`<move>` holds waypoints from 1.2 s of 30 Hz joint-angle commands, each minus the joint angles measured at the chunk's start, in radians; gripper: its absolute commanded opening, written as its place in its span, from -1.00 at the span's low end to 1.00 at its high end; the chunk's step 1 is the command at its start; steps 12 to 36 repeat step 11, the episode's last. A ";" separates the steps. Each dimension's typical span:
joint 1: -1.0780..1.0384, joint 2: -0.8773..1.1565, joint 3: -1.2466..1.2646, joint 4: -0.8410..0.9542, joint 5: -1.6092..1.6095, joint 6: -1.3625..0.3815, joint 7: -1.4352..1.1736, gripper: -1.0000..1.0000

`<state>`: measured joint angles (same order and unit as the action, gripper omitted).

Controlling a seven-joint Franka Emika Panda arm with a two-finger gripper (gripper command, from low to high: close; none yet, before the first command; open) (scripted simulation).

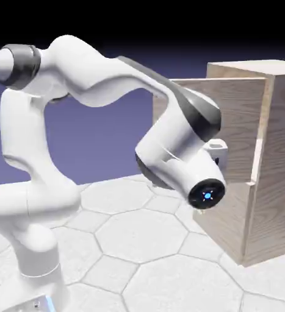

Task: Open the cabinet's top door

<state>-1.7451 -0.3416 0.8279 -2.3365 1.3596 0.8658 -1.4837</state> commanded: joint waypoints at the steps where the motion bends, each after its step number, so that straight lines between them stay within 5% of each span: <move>1: -0.008 0.036 0.011 0.027 -0.029 0.003 -0.004 -1.00; 9: -0.013 0.326 0.075 0.234 -0.245 0.038 0.010 -1.00; 10: -0.013 0.326 0.075 0.234 -0.245 0.038 0.010 1.00; 36: -0.013 0.326 0.075 0.234 -0.245 0.038 0.010 1.00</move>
